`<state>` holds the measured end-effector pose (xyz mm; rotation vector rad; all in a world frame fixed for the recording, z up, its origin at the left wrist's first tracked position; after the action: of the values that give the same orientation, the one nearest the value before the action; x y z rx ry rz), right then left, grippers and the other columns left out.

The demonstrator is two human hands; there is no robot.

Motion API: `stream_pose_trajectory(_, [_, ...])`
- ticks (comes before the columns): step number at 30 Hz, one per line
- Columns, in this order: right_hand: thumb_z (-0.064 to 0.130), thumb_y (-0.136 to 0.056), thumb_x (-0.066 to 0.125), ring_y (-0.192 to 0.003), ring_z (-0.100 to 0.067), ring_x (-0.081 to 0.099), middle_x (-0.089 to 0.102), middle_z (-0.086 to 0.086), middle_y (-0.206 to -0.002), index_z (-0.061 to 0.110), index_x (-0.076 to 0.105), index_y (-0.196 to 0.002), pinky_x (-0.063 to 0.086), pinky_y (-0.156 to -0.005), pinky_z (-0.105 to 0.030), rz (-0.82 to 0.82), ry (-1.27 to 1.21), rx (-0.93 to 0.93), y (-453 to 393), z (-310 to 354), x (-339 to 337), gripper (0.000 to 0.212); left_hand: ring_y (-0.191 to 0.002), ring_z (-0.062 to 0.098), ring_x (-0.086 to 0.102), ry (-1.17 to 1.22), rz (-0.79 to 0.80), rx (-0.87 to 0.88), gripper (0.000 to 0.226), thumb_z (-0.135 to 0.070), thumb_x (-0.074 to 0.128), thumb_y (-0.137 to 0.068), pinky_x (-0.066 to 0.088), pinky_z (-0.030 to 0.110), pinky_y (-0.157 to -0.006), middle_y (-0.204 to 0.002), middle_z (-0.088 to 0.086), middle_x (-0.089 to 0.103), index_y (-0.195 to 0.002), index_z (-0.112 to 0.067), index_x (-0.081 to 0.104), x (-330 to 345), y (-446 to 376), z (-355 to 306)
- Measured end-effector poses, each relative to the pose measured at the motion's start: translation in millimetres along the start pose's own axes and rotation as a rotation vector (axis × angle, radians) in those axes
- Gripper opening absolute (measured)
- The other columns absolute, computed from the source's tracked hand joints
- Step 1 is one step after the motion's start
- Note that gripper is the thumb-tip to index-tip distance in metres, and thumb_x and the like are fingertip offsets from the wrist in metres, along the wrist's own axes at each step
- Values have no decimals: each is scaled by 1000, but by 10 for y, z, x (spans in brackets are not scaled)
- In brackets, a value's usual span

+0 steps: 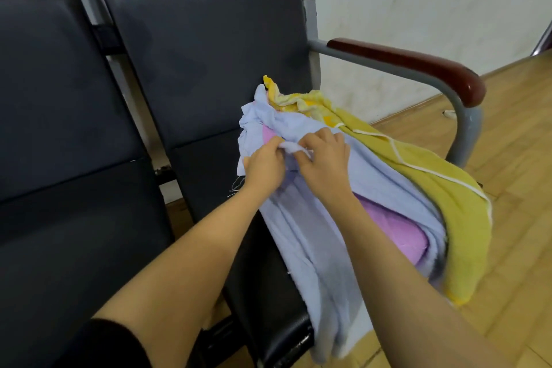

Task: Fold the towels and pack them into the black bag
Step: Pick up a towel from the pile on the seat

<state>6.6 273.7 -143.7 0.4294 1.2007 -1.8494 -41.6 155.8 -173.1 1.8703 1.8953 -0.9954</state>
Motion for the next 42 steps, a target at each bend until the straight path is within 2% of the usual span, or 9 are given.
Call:
stream_pose_trajectory(6, [53,-79,19,-119,-31,44,52,-6,-128,13,45,-132,20,-95,-37,227,163,6,171,125,156,71,-75,17,51,-83,-194,36,25,-8,33,-96,27,32,-80,-76,-1,56,-93,-19,55,-713,201,-12])
stream_pose_trajectory(11, [17,-87,24,-94,-33,53,53,-6,-84,15,46,-91,24,-83,-36,269,80,-14,434,468,186,23,-80,21,56,-57,-243,23,29,-7,32,-96,27,21,-80,-80,3,63,-105,-15,59,-1025,439,78])
stream_pose_trajectory(15, [27,-75,14,-103,-32,49,59,-12,-103,8,52,-108,26,-86,-37,253,67,-32,433,909,136,54,-78,21,55,-1,-309,-5,28,-5,34,-97,29,28,-84,-78,1,62,-101,-17,59,-1378,711,171])
stream_pose_trajectory(18, [22,-78,16,-102,-36,49,58,-15,-105,10,50,-101,28,-82,-37,251,-15,-72,487,1290,151,43,-80,20,56,8,-388,-48,27,-5,35,-96,32,31,-86,-81,3,64,-98,-20,58,-1701,957,344])
stream_pose_trajectory(21, [13,-97,36,-115,-30,45,51,-14,-122,5,48,-116,33,-91,-35,411,55,-144,569,1746,398,24,-79,19,58,89,-444,-106,24,-7,38,-95,45,49,-90,-76,-6,61,-92,-21,57,-2008,1238,552])
stream_pose_trajectory(26, [18,-89,63,-121,-24,43,44,-7,-131,12,44,-124,35,-96,-31,552,169,-199,748,2463,810,40,-75,16,59,50,-504,-171,23,-9,39,-94,45,51,-90,-73,-9,61,-91,-21,58,-2533,1722,877])
stream_pose_trajectory(30, [17,-94,51,-112,-24,47,48,-6,-121,10,47,-114,34,-87,-29,475,59,-307,1018,2942,926,21,-83,15,62,94,-558,-229,23,-7,42,-92,51,31,-84,-80,-10,64,-89,-20,60,-2904,2036,1221])
stream_pose_trajectory(34, [18,-96,47,-103,-20,48,48,-2,-111,13,48,-111,31,-76,-27,519,-45,-319,1241,3316,1105,16,-84,3,55,126,-575,-322,31,-4,41,-93,41,4,-63,-96,-12,60,-114,-15,61,-3158,2322,1503])
stream_pose_trajectory(42, [21,-88,50,-114,-14,33,37,9,-123,29,47,-125,25,-92,-27,946,-441,-263,1587,3364,1345,38,-139,27,28,34,-329,-548,52,-12,36,-96,25,38,-113,-154,8,26,-147,-14,28,-3129,2446,2014])
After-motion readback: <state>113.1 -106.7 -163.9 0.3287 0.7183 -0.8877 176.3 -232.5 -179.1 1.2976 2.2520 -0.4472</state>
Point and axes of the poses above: each hand's wrist, its own y-axis away from the middle knuckle, its own x-axis out of the palm, z = x × y, the point moved 6 cm from there along -y, towards the middle knuckle
